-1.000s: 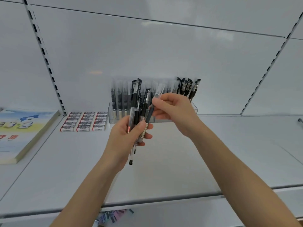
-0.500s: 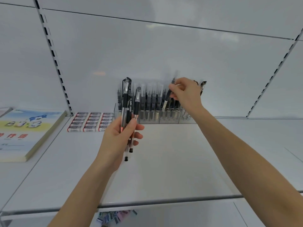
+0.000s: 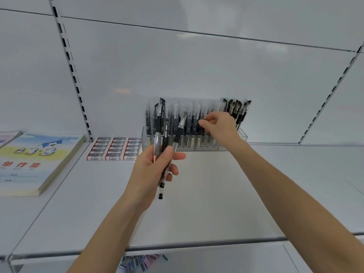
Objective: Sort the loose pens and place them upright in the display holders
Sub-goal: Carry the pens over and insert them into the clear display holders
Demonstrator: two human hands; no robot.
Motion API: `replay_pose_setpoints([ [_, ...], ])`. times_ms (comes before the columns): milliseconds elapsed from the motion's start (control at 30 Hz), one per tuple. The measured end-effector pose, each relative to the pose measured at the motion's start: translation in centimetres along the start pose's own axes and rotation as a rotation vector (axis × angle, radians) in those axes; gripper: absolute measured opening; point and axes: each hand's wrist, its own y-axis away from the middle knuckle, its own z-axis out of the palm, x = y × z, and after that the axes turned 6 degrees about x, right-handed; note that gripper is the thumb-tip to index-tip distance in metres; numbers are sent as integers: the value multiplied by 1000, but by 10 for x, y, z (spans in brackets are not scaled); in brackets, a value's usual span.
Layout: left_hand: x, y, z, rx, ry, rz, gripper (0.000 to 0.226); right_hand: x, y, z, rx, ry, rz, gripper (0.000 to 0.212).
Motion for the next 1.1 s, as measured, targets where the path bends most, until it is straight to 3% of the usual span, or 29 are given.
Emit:
replay_pose_setpoints([
  [67, 0, 0, 0, -10, 13, -7, 13, -4, 12, -9, 89, -74, -2, 16],
  [133, 0, -1, 2, -24, 38, -20, 12, -12, 30, -19, 83, -304, 51, 14],
  [200, -2, -1, 6, -47, 55, -29, 11, -20, 50, -28, -52, -492, 120, 17],
  [333, -8, -1, 21, -145, 10, -14, 15, -23, 74, -32, -211, -565, 163, 11],
  [467, -13, 1, 38, -128, -42, -37, 14, -8, 70, -44, -185, -675, 207, 11],
  [567, -17, -3, 49, -34, -48, -71, 15, 13, 50, -68, -60, -748, 214, 16],
  [667, -17, -7, 64, 31, -52, -83, 15, 38, 21, -95, 105, -650, 166, 16],
  [767, -17, -8, 85, 87, -76, -61, 16, 61, -6, -113, 236, -529, 93, 2],
  [833, -19, -10, 98, 119, -95, -36, 17, 73, -22, -120, 286, -471, 48, 9],
  [1100, -32, -7, 123, 219, -102, 18, 15, 92, -57, -106, 97, -260, -169, 6],
])
